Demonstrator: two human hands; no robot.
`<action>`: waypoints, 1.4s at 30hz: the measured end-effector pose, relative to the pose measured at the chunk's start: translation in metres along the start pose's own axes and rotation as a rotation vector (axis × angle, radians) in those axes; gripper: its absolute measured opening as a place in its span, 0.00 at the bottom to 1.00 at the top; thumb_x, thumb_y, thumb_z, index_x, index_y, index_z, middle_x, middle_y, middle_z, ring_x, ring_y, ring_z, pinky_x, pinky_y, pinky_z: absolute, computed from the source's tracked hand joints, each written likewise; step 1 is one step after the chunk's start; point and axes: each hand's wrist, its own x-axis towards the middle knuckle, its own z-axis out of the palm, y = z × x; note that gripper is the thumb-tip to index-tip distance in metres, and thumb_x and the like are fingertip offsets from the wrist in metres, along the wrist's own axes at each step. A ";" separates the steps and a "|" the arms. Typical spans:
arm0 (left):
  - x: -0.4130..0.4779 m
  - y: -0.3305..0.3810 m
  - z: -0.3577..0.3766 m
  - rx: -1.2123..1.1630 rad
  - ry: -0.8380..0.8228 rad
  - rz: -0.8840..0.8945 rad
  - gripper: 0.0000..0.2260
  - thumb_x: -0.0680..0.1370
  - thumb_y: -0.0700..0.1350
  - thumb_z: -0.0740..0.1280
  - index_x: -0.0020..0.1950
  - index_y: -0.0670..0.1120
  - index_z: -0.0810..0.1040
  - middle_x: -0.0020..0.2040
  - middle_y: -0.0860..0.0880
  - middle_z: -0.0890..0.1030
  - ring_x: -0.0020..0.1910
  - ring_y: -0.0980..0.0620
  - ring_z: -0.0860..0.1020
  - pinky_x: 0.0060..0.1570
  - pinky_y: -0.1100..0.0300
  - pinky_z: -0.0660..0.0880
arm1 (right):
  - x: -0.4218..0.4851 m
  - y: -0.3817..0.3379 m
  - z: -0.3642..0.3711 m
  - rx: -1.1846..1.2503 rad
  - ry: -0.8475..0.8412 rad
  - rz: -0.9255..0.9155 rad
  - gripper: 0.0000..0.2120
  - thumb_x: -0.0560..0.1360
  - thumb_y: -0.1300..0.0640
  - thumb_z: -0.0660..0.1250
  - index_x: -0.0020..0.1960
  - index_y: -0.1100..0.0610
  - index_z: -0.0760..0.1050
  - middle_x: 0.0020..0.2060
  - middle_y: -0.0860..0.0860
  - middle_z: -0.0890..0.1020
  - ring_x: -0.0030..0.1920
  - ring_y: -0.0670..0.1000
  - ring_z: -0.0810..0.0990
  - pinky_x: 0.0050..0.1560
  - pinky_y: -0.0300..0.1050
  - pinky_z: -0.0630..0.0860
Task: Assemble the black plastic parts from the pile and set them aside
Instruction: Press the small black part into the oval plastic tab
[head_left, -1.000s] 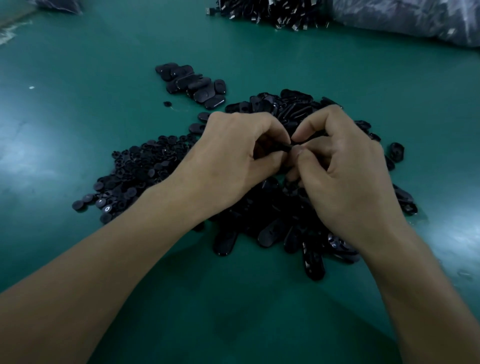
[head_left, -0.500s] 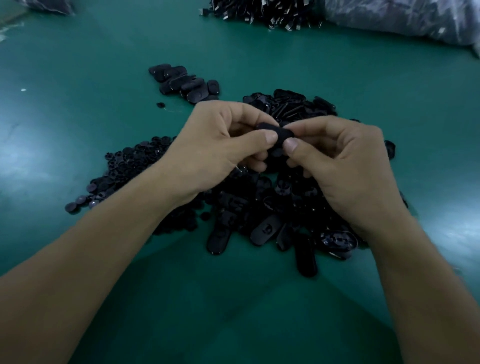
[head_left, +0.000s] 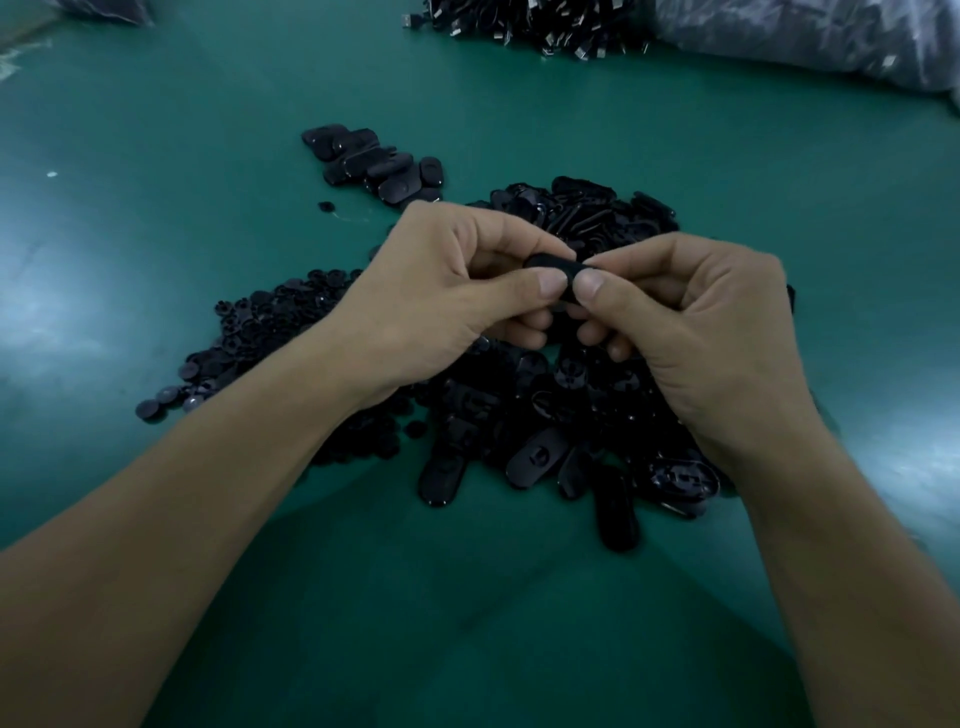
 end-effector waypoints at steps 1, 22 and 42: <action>0.000 0.000 0.000 -0.005 0.002 -0.002 0.07 0.77 0.37 0.71 0.54 0.42 0.83 0.40 0.45 0.85 0.36 0.54 0.83 0.39 0.62 0.81 | 0.000 0.000 0.000 0.004 -0.004 0.002 0.03 0.74 0.58 0.75 0.45 0.53 0.82 0.36 0.50 0.86 0.33 0.46 0.84 0.32 0.34 0.76; -0.001 0.001 0.007 -0.106 0.080 -0.035 0.06 0.75 0.34 0.72 0.50 0.40 0.80 0.34 0.48 0.84 0.33 0.54 0.83 0.36 0.63 0.81 | 0.001 -0.001 0.000 0.052 0.008 0.044 0.05 0.73 0.63 0.75 0.43 0.56 0.82 0.32 0.52 0.85 0.30 0.46 0.83 0.31 0.34 0.76; -0.003 0.003 0.007 -0.070 0.098 -0.023 0.07 0.74 0.34 0.73 0.51 0.38 0.81 0.34 0.47 0.84 0.33 0.53 0.84 0.36 0.61 0.81 | -0.001 0.001 0.001 0.021 0.010 0.033 0.04 0.73 0.61 0.76 0.43 0.56 0.81 0.32 0.51 0.85 0.29 0.45 0.82 0.30 0.34 0.75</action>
